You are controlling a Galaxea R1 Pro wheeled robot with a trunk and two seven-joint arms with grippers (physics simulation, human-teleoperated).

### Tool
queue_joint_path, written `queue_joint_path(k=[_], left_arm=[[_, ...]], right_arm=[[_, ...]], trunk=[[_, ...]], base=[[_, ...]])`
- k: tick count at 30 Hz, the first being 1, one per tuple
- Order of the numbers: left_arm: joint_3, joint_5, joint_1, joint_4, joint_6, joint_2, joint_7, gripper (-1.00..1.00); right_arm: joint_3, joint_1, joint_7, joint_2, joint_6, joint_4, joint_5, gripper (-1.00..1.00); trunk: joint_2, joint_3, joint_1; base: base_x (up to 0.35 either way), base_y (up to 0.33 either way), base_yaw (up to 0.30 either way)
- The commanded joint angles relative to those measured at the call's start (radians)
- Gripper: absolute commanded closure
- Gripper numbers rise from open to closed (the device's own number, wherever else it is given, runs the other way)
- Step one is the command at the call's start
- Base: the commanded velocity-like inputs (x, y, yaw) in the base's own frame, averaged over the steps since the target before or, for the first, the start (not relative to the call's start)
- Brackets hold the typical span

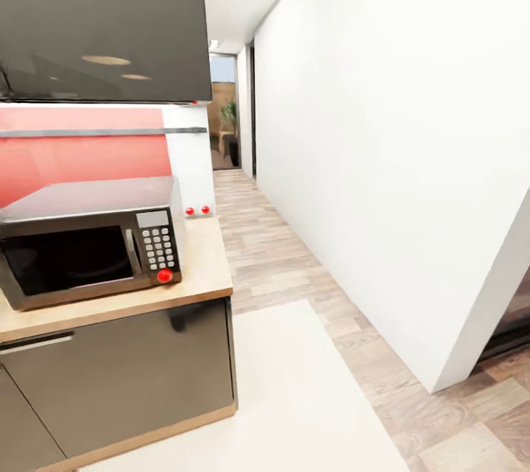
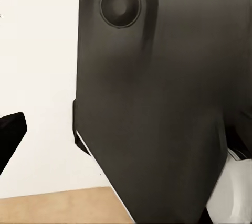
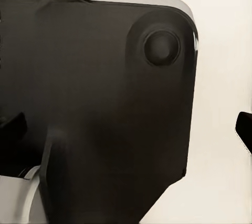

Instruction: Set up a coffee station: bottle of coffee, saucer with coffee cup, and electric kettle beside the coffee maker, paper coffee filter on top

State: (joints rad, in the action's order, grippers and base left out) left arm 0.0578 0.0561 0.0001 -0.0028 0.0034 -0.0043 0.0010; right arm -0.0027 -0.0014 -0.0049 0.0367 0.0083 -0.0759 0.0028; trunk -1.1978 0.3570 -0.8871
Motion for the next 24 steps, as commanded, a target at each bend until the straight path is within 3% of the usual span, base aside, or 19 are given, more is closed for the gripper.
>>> queue_joint_path(k=[1, 24], left_arm=[[0.005, 0.006, 0.0, 0.0, 0.0, 0.0, 0.0, -1.0], [0.005, 0.005, 0.0, 0.0, -0.002, -0.002, 0.001, -1.0]], right_arm=[[0.0, 0.0, -0.001, 0.0, 0.001, -0.001, 0.0, -1.0], [0.0, 0.0, 0.0, 0.0, 0.002, -0.001, 0.0, -1.0]], trunk=[[0.007, -0.002, 0.004], [0.168, -0.074, 0.092]], base=[[0.0, 0.0, 0.278], [0.0, 0.0, 0.278]])
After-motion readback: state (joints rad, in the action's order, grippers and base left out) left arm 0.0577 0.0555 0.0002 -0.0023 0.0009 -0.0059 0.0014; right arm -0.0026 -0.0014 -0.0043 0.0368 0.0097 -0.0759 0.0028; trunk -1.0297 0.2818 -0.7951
